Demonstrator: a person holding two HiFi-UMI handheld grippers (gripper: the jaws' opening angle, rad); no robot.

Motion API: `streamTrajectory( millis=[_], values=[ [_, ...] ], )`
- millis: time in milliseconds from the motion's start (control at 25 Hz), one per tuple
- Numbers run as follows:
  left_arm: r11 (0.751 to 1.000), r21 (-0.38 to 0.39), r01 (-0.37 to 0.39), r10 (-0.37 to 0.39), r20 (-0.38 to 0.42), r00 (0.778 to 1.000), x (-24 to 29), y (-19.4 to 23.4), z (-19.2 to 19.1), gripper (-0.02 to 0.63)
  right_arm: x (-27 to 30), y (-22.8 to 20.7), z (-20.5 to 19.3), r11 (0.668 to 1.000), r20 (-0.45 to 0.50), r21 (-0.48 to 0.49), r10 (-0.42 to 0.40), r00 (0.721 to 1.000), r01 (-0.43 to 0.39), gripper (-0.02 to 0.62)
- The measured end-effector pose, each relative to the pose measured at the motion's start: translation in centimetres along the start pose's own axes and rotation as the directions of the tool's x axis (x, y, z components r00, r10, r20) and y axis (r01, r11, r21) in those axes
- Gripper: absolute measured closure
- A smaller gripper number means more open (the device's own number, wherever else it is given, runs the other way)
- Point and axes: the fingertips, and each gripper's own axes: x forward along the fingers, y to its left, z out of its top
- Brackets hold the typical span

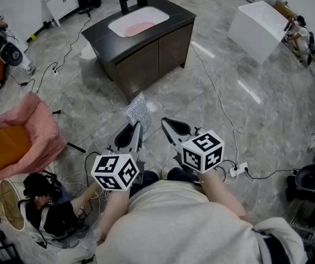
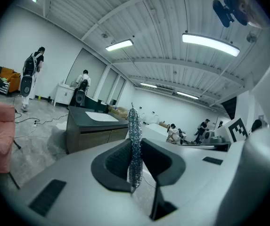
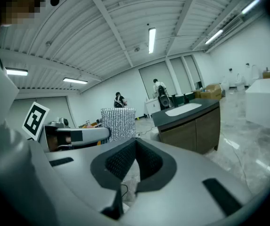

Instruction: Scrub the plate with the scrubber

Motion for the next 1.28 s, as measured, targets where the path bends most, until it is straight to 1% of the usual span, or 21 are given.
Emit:
streamTrajectory(
  millis=[120, 400, 480, 560, 640, 800, 880, 920, 960, 1080, 1160, 1280],
  values=[
    [1.000, 0.007, 0.002, -0.002, 0.004, 1.000, -0.3, 0.5, 0.3, 0.529, 0.4, 0.7, 0.0, 1.000, -0.002, -0.015, 0.006, 1.000, -0.006, 0.592],
    [1.000, 0.013, 0.005, -0.005, -0.004, 1.000, -0.9, 1.4, 0.1, 0.529, 1.2, 1.8, -0.4, 1.000, -0.002, -0.011, 0.015, 1.000, -0.015, 0.591],
    [1.000, 0.011, 0.007, -0.007, -0.003, 1.000, -1.2, 1.7, 0.2, 0.529, 1.5, 2.2, -0.2, 1.000, 0.020, 0.016, 0.025, 0.999, -0.026, 0.592],
    [1.000, 0.009, 0.017, -0.017, 0.001, 1.000, -1.3, 2.0, 0.4, 0.529, 1.6, 2.6, 0.2, 0.997, 0.054, 0.065, 0.041, 0.998, -0.045, 0.591],
    [0.999, 0.018, 0.027, -0.027, 0.002, 1.000, -1.5, 2.2, 0.5, 0.529, 1.7, 2.6, 0.4, 0.995, 0.075, 0.086, 0.038, 0.996, -0.045, 0.590],
    [0.996, 0.084, 0.016, -0.015, -0.007, 1.000, -1.6, 3.5, 0.7, 0.529, 2.3, 1.9, 0.5, 0.997, 0.083, 0.072, -0.026, 0.996, 0.020, 0.589],
    [0.997, 0.082, 0.014, -0.013, -0.012, 1.000, -1.9, 4.1, 0.8, 0.529, 2.3, 1.8, 0.4, 0.998, 0.075, 0.043, -0.059, 0.995, 0.056, 0.586],
    [0.997, 0.078, 0.014, -0.013, -0.013, 1.000, -2.0, 4.4, 0.8, 0.529, 2.3, 1.8, 0.3, 0.997, 0.069, 0.022, -0.073, 0.995, 0.071, 0.548],
    [0.997, 0.074, 0.012, -0.011, -0.012, 1.000, -2.1, 4.7, 0.9, 0.529, 2.4, 1.9, 0.4, 0.996, 0.063, -0.001, -0.085, 0.994, 0.085, 0.534],
    [0.998, 0.062, 0.013, -0.012, -0.009, 1.000, -1.6, 5.4, 1.0, 0.529, 2.7, 1.4, 0.8, 0.992, 0.067, -0.050, -0.112, 0.991, 0.115, 0.525],
    [0.998, 0.056, 0.018, -0.017, -0.014, 1.000, -1.0, 5.8, 0.8, 0.529, 3.1, 0.8, 0.9, 0.991, 0.075, -0.042, -0.123, 0.990, 0.126, 0.503],
    [0.999, 0.049, 0.019, -0.018, -0.025, 1.000, -0.1, 6.4, 0.6, 0.529, 4.1, 0.0, 0.7, 0.992, 0.069, -0.007, -0.128, 0.989, 0.129, 0.489]
  ],
)
